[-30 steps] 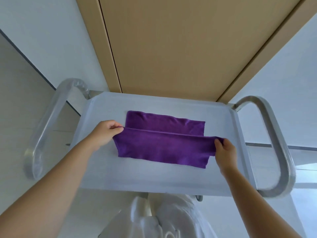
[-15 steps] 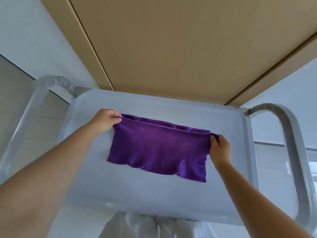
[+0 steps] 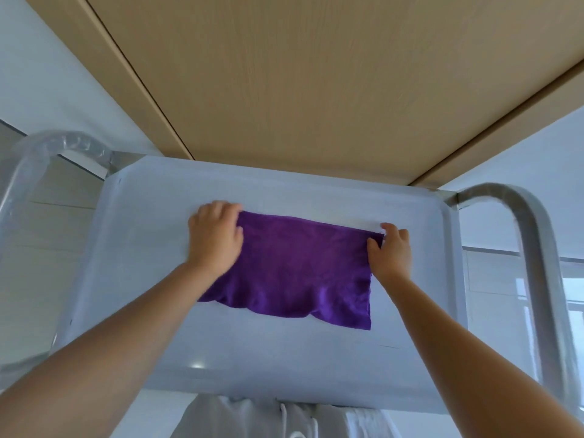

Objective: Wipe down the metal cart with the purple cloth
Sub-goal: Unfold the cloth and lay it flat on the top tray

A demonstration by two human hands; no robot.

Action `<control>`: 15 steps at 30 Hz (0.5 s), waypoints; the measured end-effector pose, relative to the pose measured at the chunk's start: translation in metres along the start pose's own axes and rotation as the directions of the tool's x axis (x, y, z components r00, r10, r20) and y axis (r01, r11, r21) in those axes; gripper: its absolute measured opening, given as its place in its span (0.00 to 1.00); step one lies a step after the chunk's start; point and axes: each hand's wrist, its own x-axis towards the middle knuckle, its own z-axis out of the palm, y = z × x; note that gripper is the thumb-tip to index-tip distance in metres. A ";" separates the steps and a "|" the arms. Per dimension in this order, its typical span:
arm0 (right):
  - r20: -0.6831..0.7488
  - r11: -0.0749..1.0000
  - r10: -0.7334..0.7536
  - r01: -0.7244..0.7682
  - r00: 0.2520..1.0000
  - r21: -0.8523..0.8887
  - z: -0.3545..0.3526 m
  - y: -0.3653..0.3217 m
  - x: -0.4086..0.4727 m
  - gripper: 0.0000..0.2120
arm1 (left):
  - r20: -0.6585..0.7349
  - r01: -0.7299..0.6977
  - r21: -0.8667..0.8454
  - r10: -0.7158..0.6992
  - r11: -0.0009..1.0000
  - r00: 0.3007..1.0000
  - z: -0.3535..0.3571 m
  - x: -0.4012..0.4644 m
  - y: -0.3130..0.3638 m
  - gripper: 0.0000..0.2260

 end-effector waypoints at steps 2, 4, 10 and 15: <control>0.040 0.997 -0.046 0.048 0.998 -0.061 -0.004 -0.001 0.002 0.18 | 0.080 -0.275 -0.026 0.276 0.961 0.958 0.011 -0.028 0.036 0.14; 0.067 0.993 -0.070 0.076 0.995 -0.093 -0.008 0.000 0.004 0.14 | 0.214 -0.478 -0.050 0.477 0.877 0.852 0.025 -0.055 0.074 0.13; 0.098 0.997 -0.032 0.038 0.995 -0.068 -0.011 -0.001 0.006 0.09 | 0.557 -0.622 -0.090 0.557 0.778 0.616 0.055 -0.091 0.163 0.23; 0.147 0.998 0.054 -0.057 0.988 0.013 -0.006 -0.006 0.008 0.10 | 0.615 -0.642 0.011 0.501 0.766 0.609 0.063 -0.091 0.183 0.22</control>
